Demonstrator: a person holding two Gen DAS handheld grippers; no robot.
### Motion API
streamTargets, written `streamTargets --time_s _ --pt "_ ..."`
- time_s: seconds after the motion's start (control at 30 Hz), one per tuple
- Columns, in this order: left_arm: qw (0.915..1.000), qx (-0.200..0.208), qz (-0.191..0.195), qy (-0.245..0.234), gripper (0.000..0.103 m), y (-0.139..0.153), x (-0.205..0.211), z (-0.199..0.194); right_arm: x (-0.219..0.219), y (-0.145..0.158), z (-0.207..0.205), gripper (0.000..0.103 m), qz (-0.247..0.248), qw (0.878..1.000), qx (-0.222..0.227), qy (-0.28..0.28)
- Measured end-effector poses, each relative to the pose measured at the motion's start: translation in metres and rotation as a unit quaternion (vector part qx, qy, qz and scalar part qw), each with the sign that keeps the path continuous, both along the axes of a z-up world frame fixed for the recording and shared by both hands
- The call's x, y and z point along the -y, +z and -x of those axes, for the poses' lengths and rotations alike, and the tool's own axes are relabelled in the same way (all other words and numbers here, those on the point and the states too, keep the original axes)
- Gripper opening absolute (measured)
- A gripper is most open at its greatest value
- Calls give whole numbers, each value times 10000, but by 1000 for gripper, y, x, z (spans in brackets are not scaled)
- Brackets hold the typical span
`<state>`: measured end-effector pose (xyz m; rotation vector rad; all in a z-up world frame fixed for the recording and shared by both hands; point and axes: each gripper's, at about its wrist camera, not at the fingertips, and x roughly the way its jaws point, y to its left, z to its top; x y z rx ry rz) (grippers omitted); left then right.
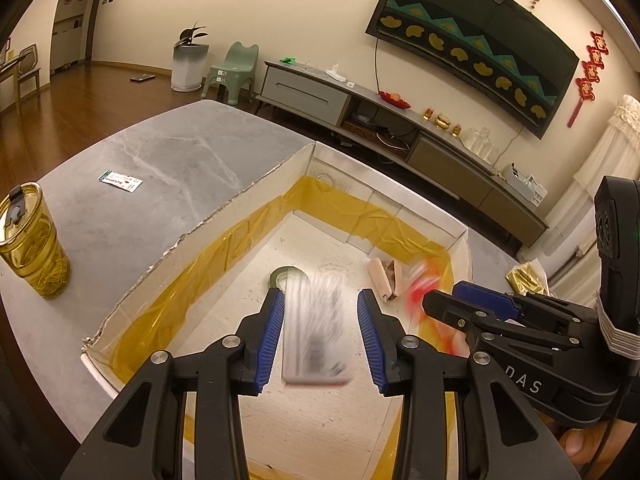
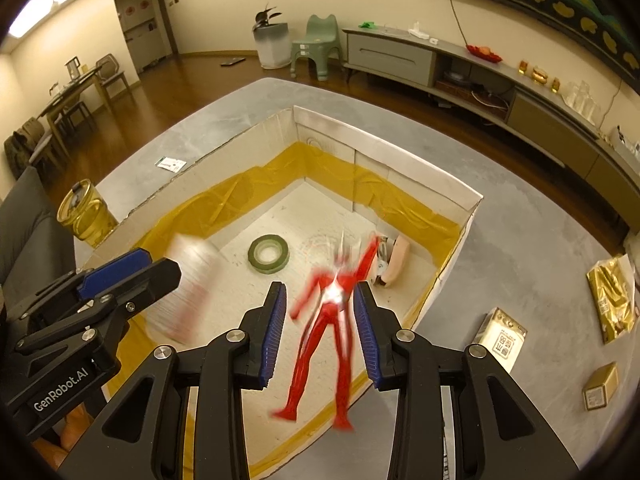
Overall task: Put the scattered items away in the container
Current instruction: 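Open the right tool to drop the figure while the left tool drops the staples box into the box, then withdraw both open tools from the box back toward the table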
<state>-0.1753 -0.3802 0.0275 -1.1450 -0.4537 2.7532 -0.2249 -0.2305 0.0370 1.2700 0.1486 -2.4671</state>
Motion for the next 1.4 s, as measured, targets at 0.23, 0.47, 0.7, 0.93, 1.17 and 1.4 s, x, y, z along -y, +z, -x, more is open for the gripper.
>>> streamTargets --time_s 0.23,0.47,0.7,0.93,1.17,1.4 --pt "10000 9 -14 36 42 0 1 0 -5 4 -1 44 263 9996 69 15" --pt "10000 -21 -12 54 42 2 1 -2 -7 5 -9 44 366 9993 99 59" --pt "9999 -70 -44 86 42 9 3 -6 -19 10 -23 44 579 9982 149 91" --pt "9998 -219 7 -35 42 24 -8 -16 -45 29 -61 44 1044 9941 9 281" --pt "9968 -613 30 -520 42 46 -39 -35 -87 39 -110 44 1246 9917 -170 275" --pt "9824 -958 344 -1566 42 58 -112 -64 -137 27 -142 44 1235 9922 -132 -58"
